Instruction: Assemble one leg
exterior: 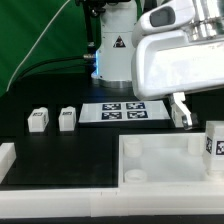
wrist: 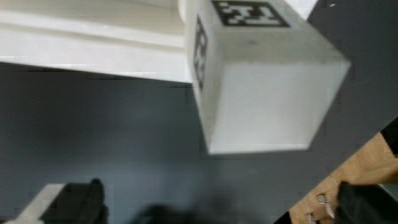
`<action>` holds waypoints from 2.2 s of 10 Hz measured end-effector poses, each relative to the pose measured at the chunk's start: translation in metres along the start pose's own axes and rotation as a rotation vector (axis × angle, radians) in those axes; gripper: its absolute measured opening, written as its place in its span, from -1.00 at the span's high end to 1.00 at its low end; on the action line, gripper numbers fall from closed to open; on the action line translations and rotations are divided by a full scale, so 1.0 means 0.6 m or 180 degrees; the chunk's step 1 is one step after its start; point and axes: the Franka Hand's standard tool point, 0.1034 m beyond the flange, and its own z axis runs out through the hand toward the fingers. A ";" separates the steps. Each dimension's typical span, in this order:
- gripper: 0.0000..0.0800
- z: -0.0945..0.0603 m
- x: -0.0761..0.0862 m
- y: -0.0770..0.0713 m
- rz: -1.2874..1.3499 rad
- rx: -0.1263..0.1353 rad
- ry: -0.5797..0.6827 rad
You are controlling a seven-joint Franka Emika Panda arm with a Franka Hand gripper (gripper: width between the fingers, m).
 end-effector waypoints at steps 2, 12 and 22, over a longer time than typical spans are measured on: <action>-0.62 -0.010 0.006 0.006 -0.0027 -0.0001 -0.0050; -0.62 0.006 -0.010 -0.011 0.0148 0.0247 -0.1375; -0.62 0.045 -0.051 -0.024 0.0562 0.0154 -0.1433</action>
Offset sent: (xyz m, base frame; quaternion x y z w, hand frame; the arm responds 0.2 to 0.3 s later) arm 0.0000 0.0000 0.0000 0.0000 0.0000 0.0000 1.0000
